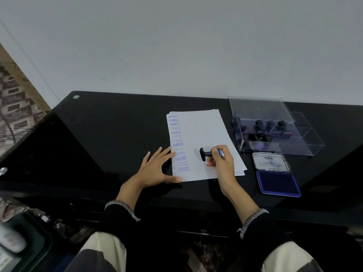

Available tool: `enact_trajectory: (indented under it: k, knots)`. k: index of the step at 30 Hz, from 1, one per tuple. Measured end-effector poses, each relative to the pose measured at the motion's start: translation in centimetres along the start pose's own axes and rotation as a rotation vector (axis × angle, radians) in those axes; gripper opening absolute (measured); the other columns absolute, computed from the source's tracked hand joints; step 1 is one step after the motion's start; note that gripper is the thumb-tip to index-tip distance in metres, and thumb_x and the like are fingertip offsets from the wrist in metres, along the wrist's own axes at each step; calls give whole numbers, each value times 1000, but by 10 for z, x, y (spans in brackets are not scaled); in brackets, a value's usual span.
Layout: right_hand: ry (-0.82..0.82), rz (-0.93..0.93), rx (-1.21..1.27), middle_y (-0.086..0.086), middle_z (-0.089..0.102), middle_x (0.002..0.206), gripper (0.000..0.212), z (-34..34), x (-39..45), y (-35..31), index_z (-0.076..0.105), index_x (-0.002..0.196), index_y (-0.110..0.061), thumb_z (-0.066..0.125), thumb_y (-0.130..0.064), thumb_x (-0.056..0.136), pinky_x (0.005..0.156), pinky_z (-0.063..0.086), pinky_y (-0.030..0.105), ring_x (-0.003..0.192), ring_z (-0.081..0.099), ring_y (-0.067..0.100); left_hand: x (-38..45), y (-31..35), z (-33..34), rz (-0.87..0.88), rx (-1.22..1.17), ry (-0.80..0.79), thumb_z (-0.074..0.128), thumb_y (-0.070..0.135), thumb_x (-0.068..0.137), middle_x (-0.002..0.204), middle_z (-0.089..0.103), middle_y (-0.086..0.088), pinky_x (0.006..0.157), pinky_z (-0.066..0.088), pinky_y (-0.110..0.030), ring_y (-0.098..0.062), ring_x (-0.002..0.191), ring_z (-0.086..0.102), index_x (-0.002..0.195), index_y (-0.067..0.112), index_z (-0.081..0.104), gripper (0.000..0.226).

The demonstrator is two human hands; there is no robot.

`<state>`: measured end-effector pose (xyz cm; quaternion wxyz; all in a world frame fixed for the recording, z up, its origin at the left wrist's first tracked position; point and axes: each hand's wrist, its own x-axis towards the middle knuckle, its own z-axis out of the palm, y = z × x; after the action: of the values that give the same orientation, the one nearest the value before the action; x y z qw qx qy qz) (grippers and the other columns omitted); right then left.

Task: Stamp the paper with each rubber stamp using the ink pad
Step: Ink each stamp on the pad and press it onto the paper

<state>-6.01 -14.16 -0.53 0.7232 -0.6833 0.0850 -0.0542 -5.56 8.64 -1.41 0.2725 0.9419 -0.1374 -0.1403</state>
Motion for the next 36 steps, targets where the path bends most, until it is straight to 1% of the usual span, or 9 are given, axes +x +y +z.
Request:
enact_trajectory:
  k: [3,5,8,11,19,24,30,33,36]
  knots:
    - [-18,-30,21,9,64,89,11,-7,-4,-7,60,90,-15,53,-8,96,70,53,25,74,62,13,1,11,1,-81,-228,126,46,77,77,155,27,16,118,-10,-42,-8,148,7,141,30,44,80]
    - [-9,-53,33,10,66,92,12,-16,-8,-14,62,92,-17,54,-9,96,73,54,25,79,64,13,5,26,10,-124,-281,301,52,51,93,148,42,11,119,-3,-44,-12,146,20,132,27,54,46]
    - [32,-77,69,10,70,90,13,-38,-11,-27,63,99,-18,52,-11,97,79,55,29,84,65,16,16,61,32,-82,-293,483,53,26,97,133,55,9,118,19,-42,-12,130,45,117,26,62,22]
    - [92,-99,41,5,71,90,15,-72,-10,-40,64,104,-18,51,-14,98,79,56,28,84,67,16,27,103,55,-7,-358,511,52,21,98,121,55,16,112,33,-41,-7,120,48,112,27,63,19]
    - [311,-114,-73,-2,70,87,3,-161,-7,-54,56,94,-20,55,-22,96,85,55,39,77,67,13,60,152,89,118,-202,467,49,20,99,131,58,6,118,21,-32,-15,134,41,122,21,62,26]
    - [326,-112,-85,2,71,91,3,-174,3,-51,57,98,-23,57,-22,95,88,55,41,83,68,15,72,156,96,138,2,467,50,17,98,127,61,2,116,22,-38,-21,132,44,120,16,63,26]
    - [315,-187,-120,5,68,93,8,-172,36,-62,62,100,-28,61,-24,93,76,53,25,83,64,14,77,155,105,147,58,539,45,18,98,119,64,-2,107,33,-37,-23,121,53,111,12,65,25]
    - [317,-218,-214,4,66,106,17,-168,73,-67,63,109,-25,61,-21,93,77,51,17,96,64,14,77,155,107,142,30,559,48,16,98,119,64,-3,102,36,-32,-22,117,55,110,10,65,22]
    - [262,-218,-371,5,62,114,26,-160,112,-75,61,120,-18,58,-19,95,86,50,26,103,60,18,80,153,108,139,11,561,44,22,97,117,64,-1,98,40,-31,-19,113,56,110,10,64,27]
